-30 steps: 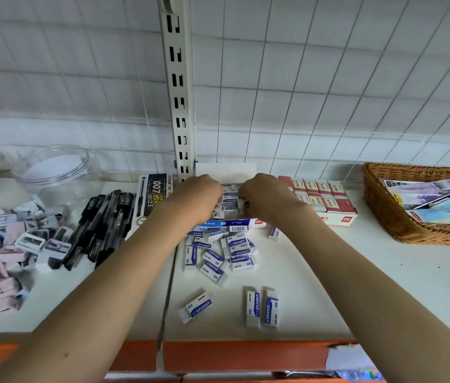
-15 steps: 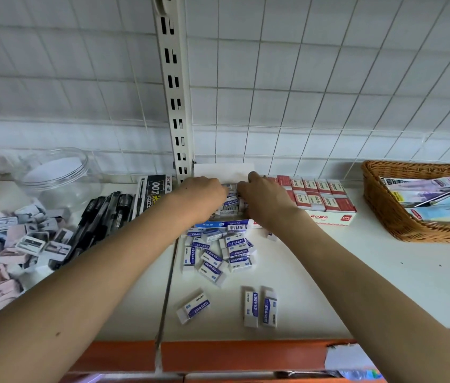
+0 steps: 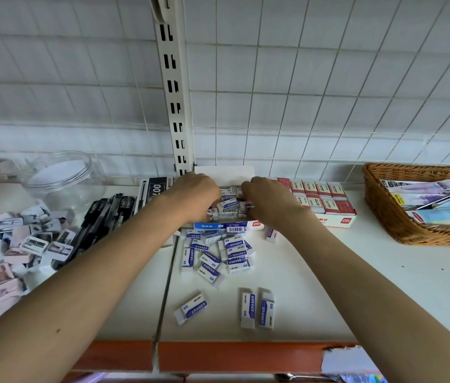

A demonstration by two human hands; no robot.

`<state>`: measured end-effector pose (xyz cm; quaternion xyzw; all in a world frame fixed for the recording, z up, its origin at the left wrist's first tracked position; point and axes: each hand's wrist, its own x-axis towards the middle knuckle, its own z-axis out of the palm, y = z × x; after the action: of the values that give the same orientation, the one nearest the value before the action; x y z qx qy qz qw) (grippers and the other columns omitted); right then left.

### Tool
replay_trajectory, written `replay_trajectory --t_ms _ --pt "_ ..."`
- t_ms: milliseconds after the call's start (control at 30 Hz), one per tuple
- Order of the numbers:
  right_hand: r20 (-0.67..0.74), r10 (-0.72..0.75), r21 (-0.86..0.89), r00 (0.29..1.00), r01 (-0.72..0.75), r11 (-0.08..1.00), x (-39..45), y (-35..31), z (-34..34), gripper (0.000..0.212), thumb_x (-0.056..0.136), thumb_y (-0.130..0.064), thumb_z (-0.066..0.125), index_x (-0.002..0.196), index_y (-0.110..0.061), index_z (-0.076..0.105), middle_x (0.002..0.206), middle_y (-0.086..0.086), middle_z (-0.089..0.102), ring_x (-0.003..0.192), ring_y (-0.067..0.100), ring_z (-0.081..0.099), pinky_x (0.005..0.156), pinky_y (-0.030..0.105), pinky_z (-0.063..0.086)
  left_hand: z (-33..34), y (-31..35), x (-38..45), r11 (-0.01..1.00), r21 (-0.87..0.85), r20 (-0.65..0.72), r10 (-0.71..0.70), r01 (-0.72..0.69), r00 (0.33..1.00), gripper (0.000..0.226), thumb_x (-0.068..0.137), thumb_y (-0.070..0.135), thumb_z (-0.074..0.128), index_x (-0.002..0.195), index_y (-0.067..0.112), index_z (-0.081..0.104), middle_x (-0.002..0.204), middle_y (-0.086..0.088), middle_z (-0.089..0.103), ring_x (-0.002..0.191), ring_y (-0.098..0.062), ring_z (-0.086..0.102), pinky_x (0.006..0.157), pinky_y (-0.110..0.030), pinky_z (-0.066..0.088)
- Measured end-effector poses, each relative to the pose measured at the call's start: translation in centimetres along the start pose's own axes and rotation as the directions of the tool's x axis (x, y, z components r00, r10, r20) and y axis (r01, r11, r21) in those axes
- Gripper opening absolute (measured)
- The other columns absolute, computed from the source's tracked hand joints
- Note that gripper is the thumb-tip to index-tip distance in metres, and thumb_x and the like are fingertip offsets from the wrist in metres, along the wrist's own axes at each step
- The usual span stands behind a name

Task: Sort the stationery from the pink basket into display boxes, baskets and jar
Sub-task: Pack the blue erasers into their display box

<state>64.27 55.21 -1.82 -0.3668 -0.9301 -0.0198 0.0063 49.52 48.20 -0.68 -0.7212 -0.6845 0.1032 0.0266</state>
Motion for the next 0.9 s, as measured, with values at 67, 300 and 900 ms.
replay_trajectory --t_ms 67,300,900 --pt "0.008 0.007 0.016 1.000 -0.007 1.000 0.1 0.3 -0.1 0.030 0.089 -0.017 0.060 0.117 -0.011 0.054 0.111 0.008 0.057 0.102 0.026 0.057 0.072 0.031 0.042 0.1 0.0 0.0 0.999 -0.035 0.013 -0.036 0.036 0.999 0.021 0.083 0.010 0.064 0.103 0.011 0.063 0.098 -0.007 0.060 0.085 -0.023 0.056 0.065 -0.027 0.037" --pt "0.015 0.030 0.073 0.999 -0.031 0.997 0.2 0.8 -0.3 0.021 0.089 -0.024 0.059 0.105 -0.010 0.060 0.103 0.008 0.061 0.092 0.026 0.059 0.067 0.029 0.041 0.8 -0.3 0.0 0.993 -0.110 -0.018 -0.037 0.034 0.999 0.027 0.080 0.003 0.065 0.087 0.015 0.042 0.093 -0.008 0.051 0.078 -0.022 0.053 0.064 -0.032 0.045" --pt "-0.036 0.039 -0.067 0.999 -0.042 0.997 0.2 0.9 0.7 0.025 0.088 -0.012 0.054 0.113 -0.013 0.052 0.106 0.006 0.060 0.099 0.027 0.058 0.069 0.031 0.038 0.7 -0.6 0.5 0.937 -0.313 0.181 -0.105 0.158 0.978 0.019 0.084 0.000 0.058 0.082 0.017 0.050 0.090 -0.001 0.051 0.082 -0.018 0.051 0.064 -0.025 0.039"
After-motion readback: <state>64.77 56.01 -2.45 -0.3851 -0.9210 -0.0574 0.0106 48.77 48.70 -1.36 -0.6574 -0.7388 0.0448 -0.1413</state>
